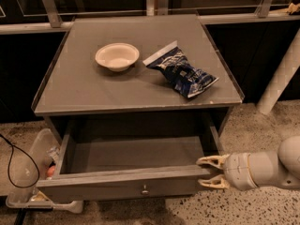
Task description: Open top drawer
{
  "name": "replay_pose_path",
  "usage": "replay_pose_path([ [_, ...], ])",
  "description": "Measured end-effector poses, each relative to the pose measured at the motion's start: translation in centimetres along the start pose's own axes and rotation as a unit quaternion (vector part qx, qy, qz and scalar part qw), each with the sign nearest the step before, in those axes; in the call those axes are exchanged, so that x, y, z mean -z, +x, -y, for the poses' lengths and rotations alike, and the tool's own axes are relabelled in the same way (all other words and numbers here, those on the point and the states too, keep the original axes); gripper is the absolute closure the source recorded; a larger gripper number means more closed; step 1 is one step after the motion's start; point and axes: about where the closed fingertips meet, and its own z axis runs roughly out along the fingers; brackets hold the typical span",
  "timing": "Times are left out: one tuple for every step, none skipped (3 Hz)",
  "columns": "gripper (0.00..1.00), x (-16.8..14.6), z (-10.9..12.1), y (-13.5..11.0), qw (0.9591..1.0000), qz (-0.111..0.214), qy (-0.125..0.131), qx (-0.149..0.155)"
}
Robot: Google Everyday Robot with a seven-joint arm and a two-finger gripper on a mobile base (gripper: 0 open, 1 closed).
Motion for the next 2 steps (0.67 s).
replay_pose_path([
  [0.81,0.0,0.0,0.0,1.0,0.0,0.0,0.0],
  [0.58,0.0,0.0,0.0,1.0,0.0,0.0,0.0],
])
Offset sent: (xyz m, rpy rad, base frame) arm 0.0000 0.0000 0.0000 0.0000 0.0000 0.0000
